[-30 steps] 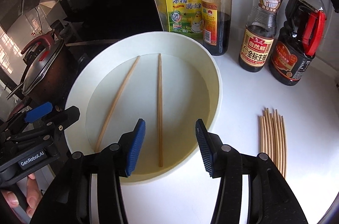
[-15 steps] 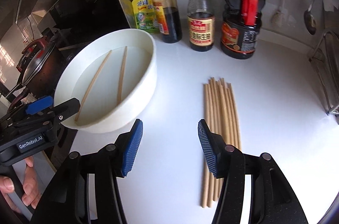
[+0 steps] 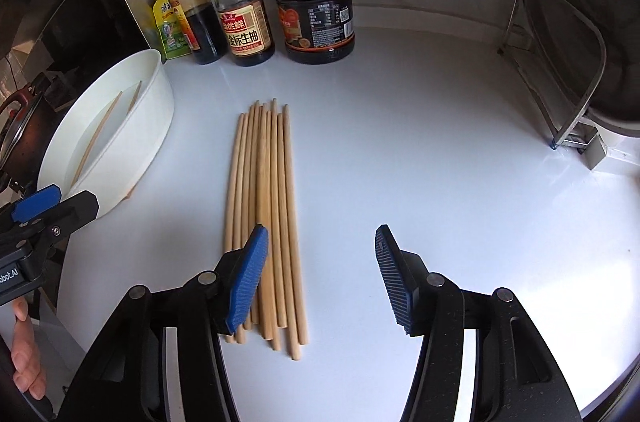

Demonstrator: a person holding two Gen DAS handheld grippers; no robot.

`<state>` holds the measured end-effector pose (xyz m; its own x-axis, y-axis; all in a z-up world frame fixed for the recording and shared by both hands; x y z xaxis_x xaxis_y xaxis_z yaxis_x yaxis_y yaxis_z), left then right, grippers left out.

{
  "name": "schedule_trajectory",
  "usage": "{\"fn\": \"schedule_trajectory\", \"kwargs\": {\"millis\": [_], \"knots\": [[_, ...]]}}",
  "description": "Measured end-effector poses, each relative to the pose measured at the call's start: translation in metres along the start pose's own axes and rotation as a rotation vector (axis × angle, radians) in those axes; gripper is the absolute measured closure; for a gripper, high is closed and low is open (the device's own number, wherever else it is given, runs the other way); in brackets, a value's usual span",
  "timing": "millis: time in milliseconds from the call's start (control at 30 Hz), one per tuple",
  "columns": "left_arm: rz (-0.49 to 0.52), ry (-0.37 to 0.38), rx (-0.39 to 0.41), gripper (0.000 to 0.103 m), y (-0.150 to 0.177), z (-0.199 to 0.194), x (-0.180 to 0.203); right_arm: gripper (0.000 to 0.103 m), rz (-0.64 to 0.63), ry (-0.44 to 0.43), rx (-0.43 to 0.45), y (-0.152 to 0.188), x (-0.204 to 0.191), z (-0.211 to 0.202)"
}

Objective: Organize utensils
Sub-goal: 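Move both open grippers back to the chopstick bundle, then close the left gripper on a chopstick while the right gripper grasps another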

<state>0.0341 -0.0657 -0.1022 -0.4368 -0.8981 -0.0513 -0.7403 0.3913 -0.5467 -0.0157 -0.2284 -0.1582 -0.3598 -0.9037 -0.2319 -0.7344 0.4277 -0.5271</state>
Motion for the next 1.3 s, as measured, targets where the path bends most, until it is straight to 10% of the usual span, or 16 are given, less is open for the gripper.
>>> {"fn": "schedule_trajectory", "kwargs": {"millis": [1300], "knots": [[-0.062,-0.063,-0.098,0.012,0.027,0.07,0.031,0.049,-0.152,-0.001,-0.023,0.008,0.013,0.065]]}}
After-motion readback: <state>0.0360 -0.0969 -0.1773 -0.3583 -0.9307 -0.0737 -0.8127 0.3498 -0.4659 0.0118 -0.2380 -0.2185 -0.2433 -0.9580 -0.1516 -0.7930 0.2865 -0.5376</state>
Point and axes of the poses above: each gripper's, at about its wrist camera, not at the fingertips, and z roughly the way its jaws point, x to its right, y to its underside, the point moved 6 cm from there along z, roughly the way its jaws point, and after that the axes turned 12 degrees about z, right-handed, at the moved point
